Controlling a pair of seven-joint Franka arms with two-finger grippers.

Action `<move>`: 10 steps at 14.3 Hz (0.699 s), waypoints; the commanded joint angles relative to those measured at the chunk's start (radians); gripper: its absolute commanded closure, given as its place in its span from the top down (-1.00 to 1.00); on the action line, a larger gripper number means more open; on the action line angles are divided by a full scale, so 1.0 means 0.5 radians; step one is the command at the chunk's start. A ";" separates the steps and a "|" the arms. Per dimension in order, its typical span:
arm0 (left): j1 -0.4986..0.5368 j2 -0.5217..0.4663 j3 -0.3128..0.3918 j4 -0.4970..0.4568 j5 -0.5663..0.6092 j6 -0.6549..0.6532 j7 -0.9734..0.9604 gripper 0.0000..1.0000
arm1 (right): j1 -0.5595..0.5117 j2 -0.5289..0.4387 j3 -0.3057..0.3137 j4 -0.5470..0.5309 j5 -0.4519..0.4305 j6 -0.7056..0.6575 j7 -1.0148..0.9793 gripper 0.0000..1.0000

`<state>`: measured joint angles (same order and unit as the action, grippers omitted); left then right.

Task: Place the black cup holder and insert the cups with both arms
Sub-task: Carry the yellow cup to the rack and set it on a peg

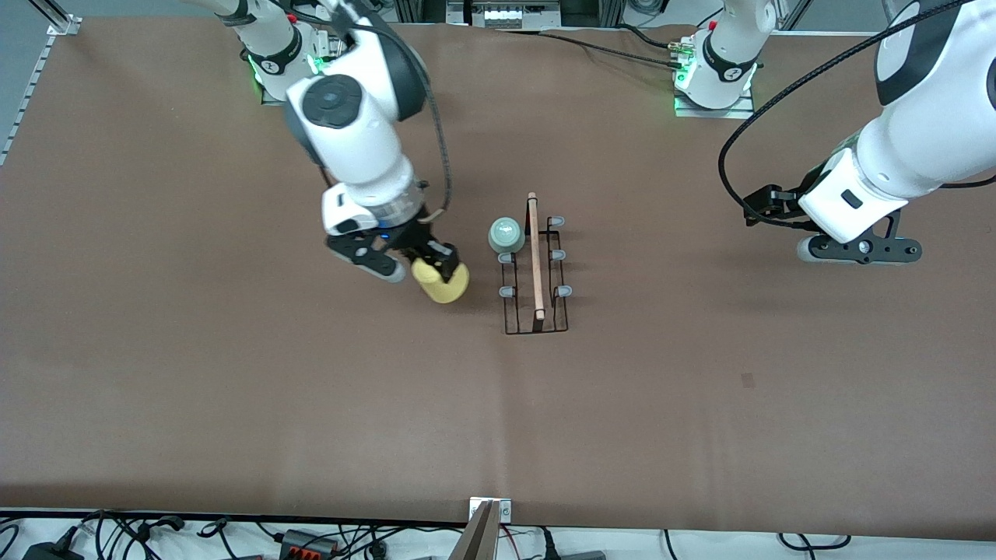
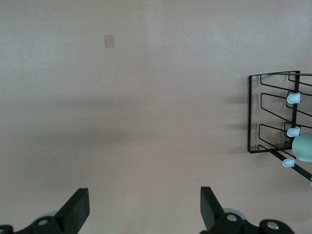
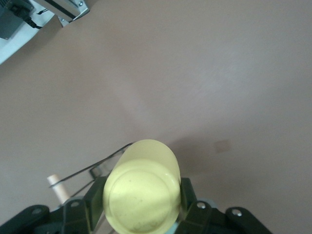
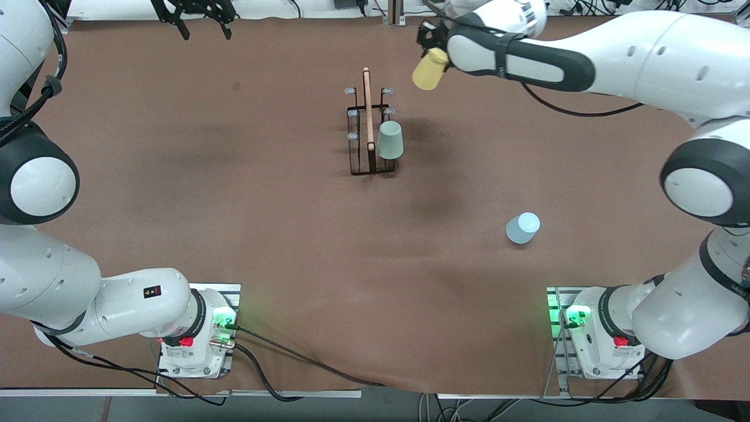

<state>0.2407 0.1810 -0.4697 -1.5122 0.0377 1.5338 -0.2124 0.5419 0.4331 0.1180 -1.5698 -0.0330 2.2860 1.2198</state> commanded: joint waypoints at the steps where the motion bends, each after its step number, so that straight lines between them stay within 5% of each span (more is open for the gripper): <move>1: 0.022 0.006 -0.006 0.015 -0.045 0.003 0.035 1.00 | 0.103 0.238 -0.018 0.323 0.029 -0.038 0.119 -1.00; 10: 0.022 0.006 -0.006 0.015 -0.045 0.003 0.035 1.00 | 0.192 0.444 -0.021 0.366 -0.007 0.082 0.128 -1.00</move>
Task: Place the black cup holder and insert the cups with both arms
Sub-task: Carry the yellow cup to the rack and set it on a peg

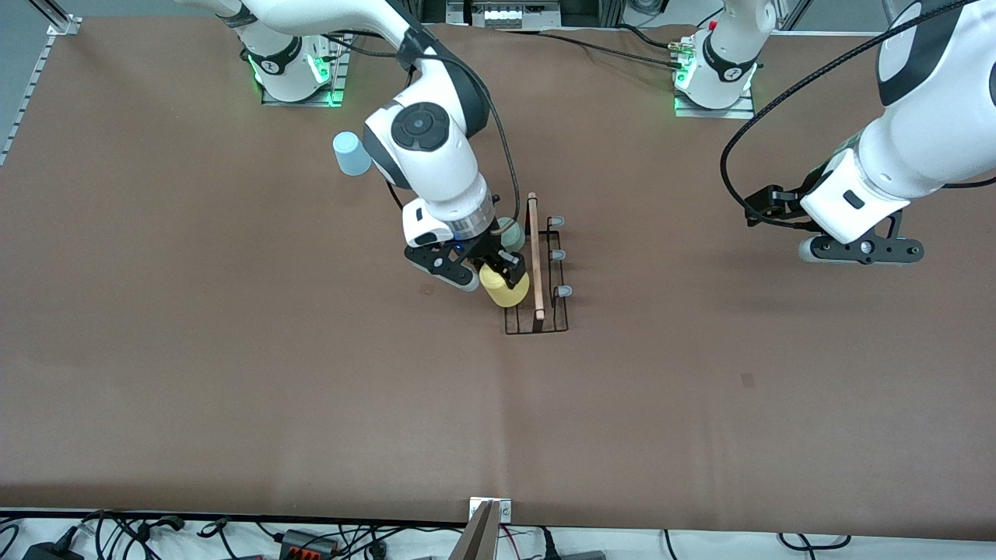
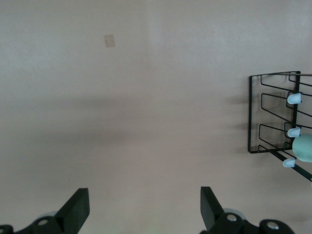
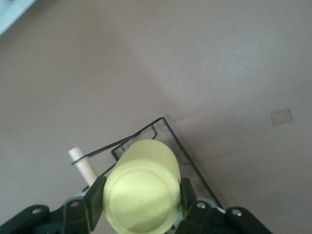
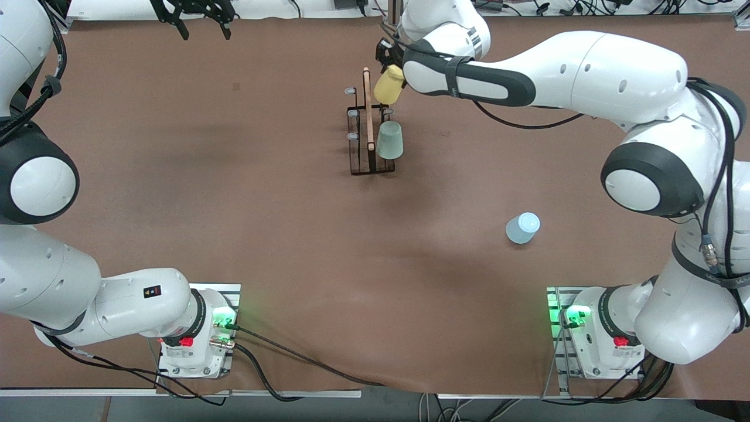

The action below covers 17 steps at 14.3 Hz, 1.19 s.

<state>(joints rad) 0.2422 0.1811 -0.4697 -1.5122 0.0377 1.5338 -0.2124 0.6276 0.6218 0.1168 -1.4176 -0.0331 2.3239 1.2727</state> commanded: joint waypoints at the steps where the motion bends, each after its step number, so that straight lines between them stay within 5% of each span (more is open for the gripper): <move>1: 0.019 0.006 -0.006 0.015 -0.045 0.003 0.038 1.00 | 0.021 0.082 -0.019 0.062 -0.014 0.009 0.022 -1.00; 2: 0.019 0.006 -0.006 0.015 -0.045 0.003 0.035 1.00 | 0.024 0.088 -0.019 0.059 -0.017 0.028 0.022 -0.99; 3: 0.019 0.006 -0.009 0.015 -0.045 0.003 0.035 1.00 | 0.024 0.091 -0.019 0.059 -0.014 0.043 0.026 -0.60; 5: 0.019 0.006 -0.006 0.015 -0.045 0.003 0.038 1.00 | 0.027 0.097 -0.019 0.062 -0.014 0.049 0.029 0.70; 6: 0.019 0.006 -0.006 0.015 -0.045 0.003 0.038 1.00 | 0.024 0.088 -0.028 0.062 -0.011 0.046 0.010 1.00; 11: 0.019 0.006 -0.006 0.015 -0.045 0.003 0.038 1.00 | -0.122 -0.139 -0.068 -0.006 -0.007 -0.296 -0.124 1.00; 17: 0.019 0.006 -0.006 0.015 -0.045 0.003 0.038 1.00 | -0.858 -0.599 -0.056 -0.153 0.014 -1.241 -1.327 1.00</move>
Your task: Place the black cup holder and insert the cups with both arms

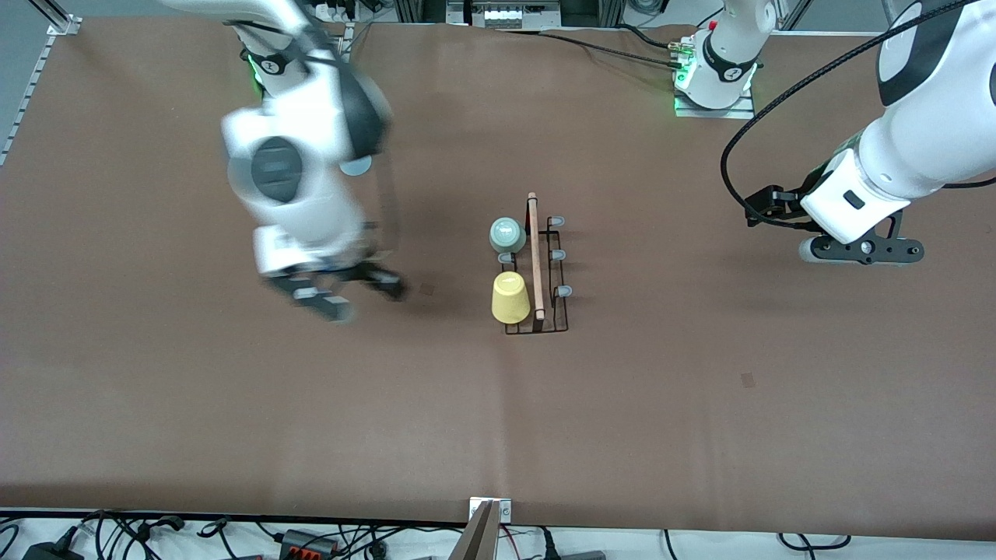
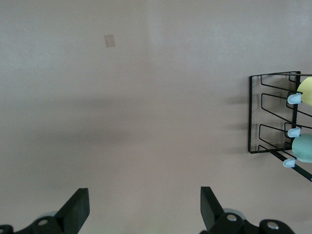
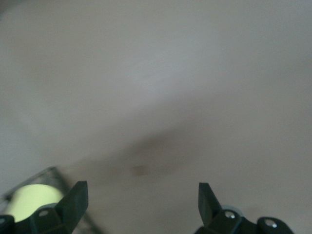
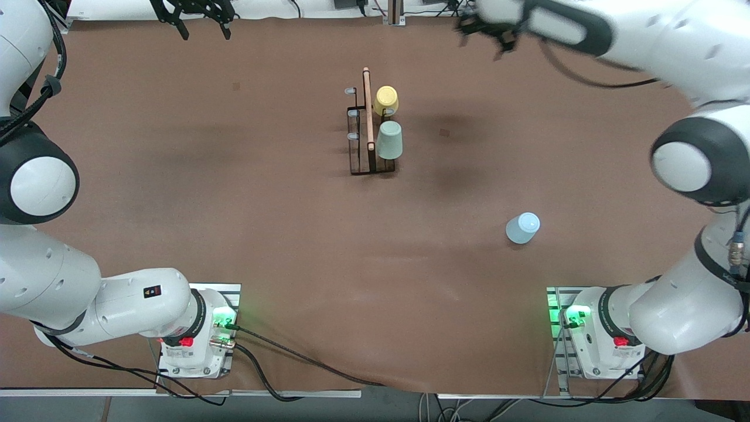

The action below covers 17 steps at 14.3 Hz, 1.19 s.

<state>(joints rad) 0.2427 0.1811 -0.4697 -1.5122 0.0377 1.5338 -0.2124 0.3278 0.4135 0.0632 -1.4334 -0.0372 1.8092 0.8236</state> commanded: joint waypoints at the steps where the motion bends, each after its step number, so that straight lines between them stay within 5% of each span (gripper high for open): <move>1: 0.018 0.006 -0.006 0.015 -0.045 0.003 0.038 1.00 | -0.387 -0.231 0.049 -0.118 0.016 -0.313 -0.690 1.00; 4: 0.018 0.006 -0.006 0.015 -0.042 0.003 0.038 1.00 | -0.744 -0.391 0.045 -0.112 -0.018 -0.452 -1.396 1.00; 7: 0.036 0.006 -0.006 0.015 -0.032 0.003 0.060 1.00 | -0.995 -0.553 0.039 -0.100 -0.067 -0.465 -1.555 1.00; 11: 0.106 -0.003 -0.006 0.021 -0.011 0.000 0.292 1.00 | -1.002 -0.591 0.027 0.081 -0.168 -0.620 -1.549 1.00; 14: 0.119 -0.095 0.025 0.015 0.114 -0.149 0.565 1.00 | -0.865 -0.640 -0.006 0.008 -0.141 -0.771 -1.515 1.00; 16: -0.043 -0.221 0.211 -0.086 0.133 -0.046 0.819 1.00 | -0.858 -0.753 -0.019 -0.188 -0.091 -0.515 -1.610 1.00; 17: -0.259 -0.291 0.519 -0.138 0.112 -0.018 0.866 1.00 | -0.858 -0.759 -0.019 -0.216 -0.088 -0.480 -1.629 1.00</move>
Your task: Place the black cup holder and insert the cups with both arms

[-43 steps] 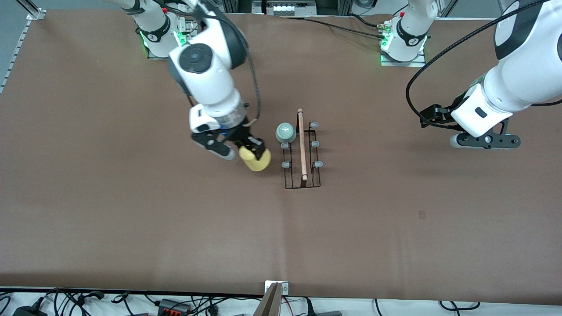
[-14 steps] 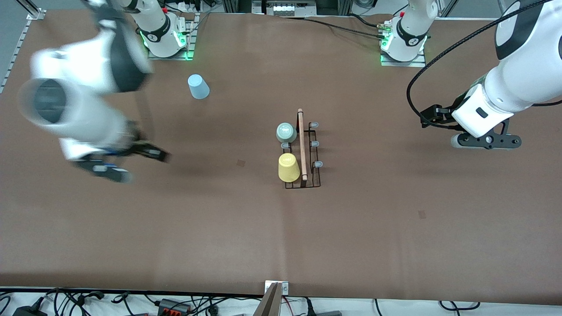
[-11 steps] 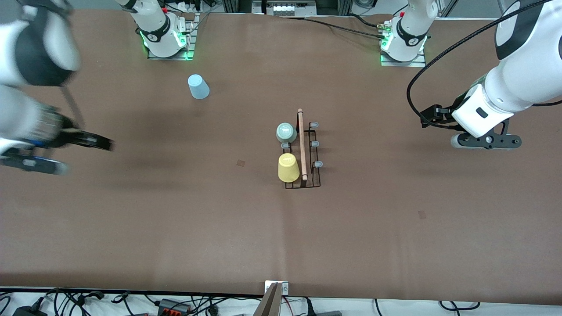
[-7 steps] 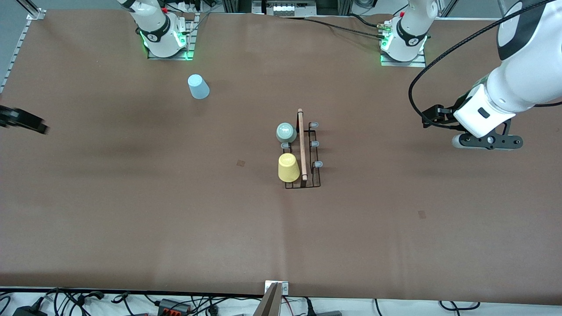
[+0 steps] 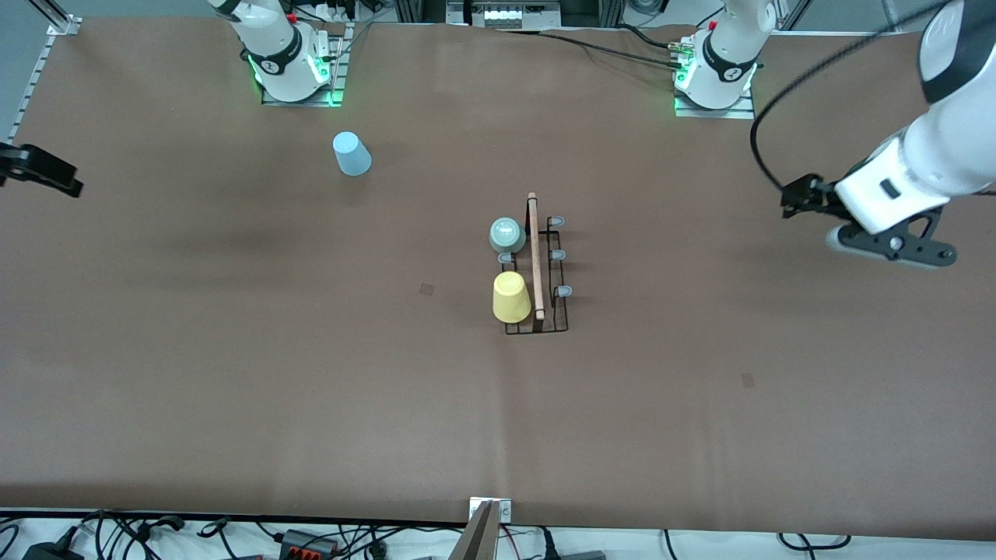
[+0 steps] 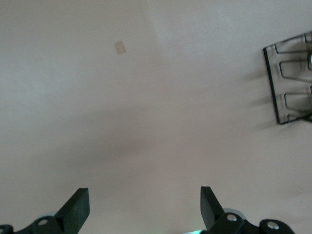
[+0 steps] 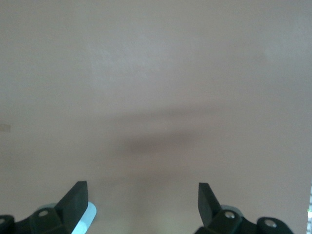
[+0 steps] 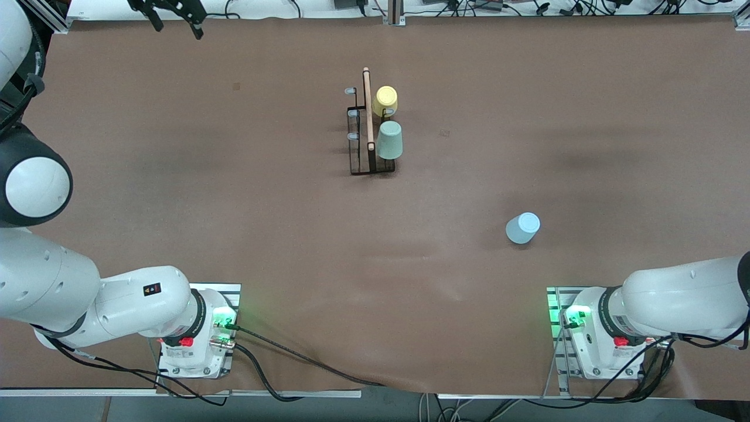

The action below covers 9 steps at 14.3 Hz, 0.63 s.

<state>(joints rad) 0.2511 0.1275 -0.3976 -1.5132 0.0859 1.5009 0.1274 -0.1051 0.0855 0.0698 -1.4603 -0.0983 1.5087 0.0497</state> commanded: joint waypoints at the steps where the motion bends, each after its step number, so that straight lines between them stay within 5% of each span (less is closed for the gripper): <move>1: -0.454 -0.260 0.578 -0.243 -0.003 0.084 0.166 1.00 | 0.011 -0.101 -0.032 -0.144 0.031 0.112 -0.081 1.00; 4: -0.539 -0.466 0.691 -0.446 -0.149 0.219 -0.060 1.00 | -0.011 -0.097 -0.032 -0.126 0.031 0.094 -0.105 1.00; 9: -0.524 -0.442 0.703 -0.419 -0.221 0.223 -0.102 1.00 | -0.005 -0.051 -0.017 -0.061 0.031 0.048 -0.118 1.00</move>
<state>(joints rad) -0.0003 -0.0872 -0.0625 -1.7080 -0.0079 1.5955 0.0760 -0.1050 0.0593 0.0555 -1.4974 -0.0955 1.5425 0.0150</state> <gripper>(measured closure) 0.000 0.000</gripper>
